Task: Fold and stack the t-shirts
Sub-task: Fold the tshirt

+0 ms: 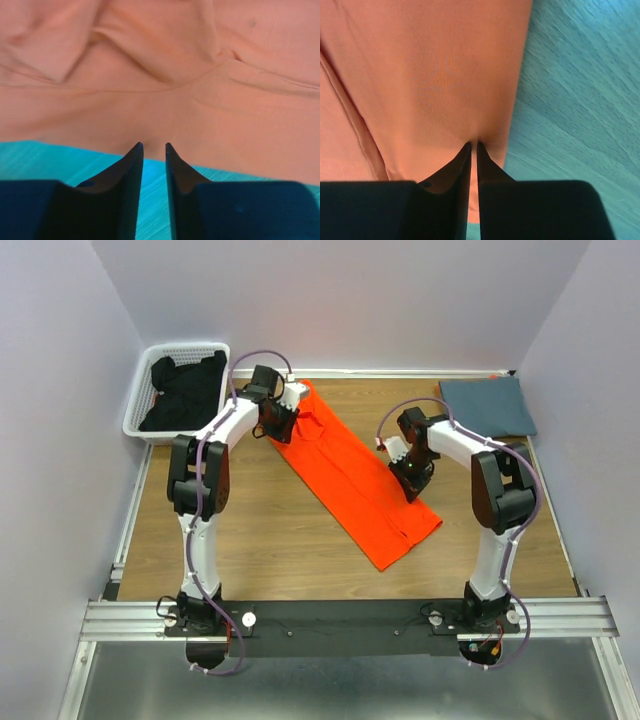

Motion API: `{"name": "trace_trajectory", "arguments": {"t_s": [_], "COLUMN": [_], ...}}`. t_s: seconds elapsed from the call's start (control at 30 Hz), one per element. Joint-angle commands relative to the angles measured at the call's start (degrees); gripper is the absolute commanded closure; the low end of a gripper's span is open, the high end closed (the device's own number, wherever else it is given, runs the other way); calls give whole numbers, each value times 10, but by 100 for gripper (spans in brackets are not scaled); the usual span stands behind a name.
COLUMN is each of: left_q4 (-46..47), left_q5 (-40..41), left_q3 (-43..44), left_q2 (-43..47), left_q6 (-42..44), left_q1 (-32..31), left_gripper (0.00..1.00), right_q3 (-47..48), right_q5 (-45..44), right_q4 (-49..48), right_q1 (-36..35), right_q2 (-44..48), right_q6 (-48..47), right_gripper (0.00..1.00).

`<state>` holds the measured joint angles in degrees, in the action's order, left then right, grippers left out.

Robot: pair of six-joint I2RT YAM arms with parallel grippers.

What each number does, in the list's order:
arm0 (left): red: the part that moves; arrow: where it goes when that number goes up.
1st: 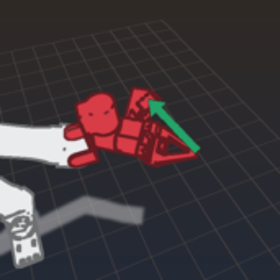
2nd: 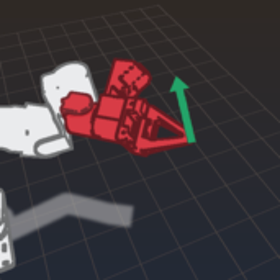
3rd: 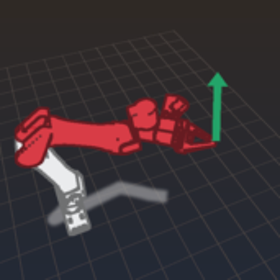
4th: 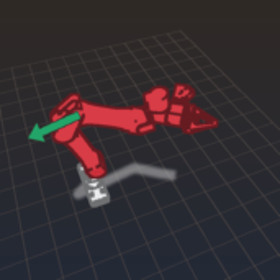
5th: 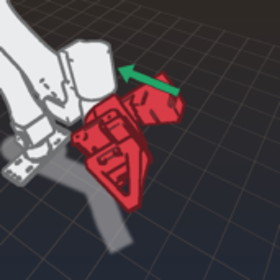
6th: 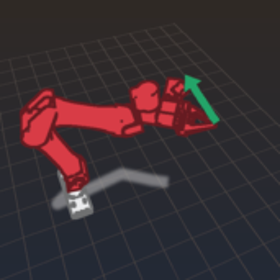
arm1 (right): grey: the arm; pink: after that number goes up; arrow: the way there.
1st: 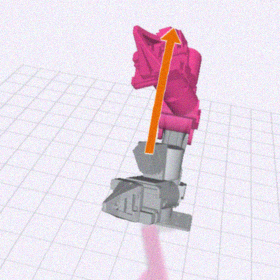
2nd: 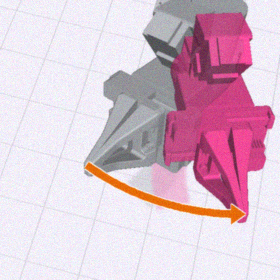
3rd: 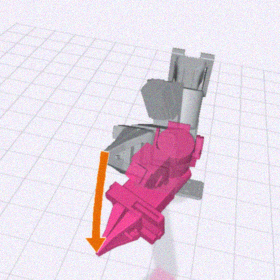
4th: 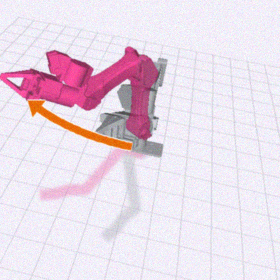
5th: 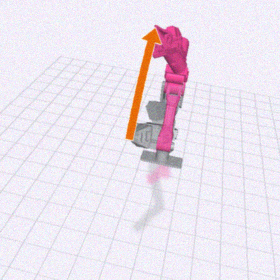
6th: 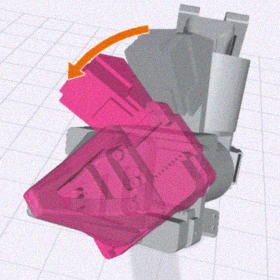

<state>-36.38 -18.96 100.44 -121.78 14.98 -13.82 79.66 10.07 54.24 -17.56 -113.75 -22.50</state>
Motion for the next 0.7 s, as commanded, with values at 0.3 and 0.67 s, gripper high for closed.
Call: {"name": "trace_trajectory", "arguments": {"t_s": [0.3,0.67], "left_q4": [-52,-15], "left_q5": [-2,-22], "left_q3": [166,285], "left_q2": [-181,-183], "left_q6": [-19,-21], "left_q1": [-21,-36], "left_gripper": [72,60], "right_q3": [-120,-30], "right_q5": [79,163], "right_q4": [-55,-69], "right_q1": [-93,-138], "right_q2": [1,71], "right_q6": [53,105], "right_gripper": [89,78]}}
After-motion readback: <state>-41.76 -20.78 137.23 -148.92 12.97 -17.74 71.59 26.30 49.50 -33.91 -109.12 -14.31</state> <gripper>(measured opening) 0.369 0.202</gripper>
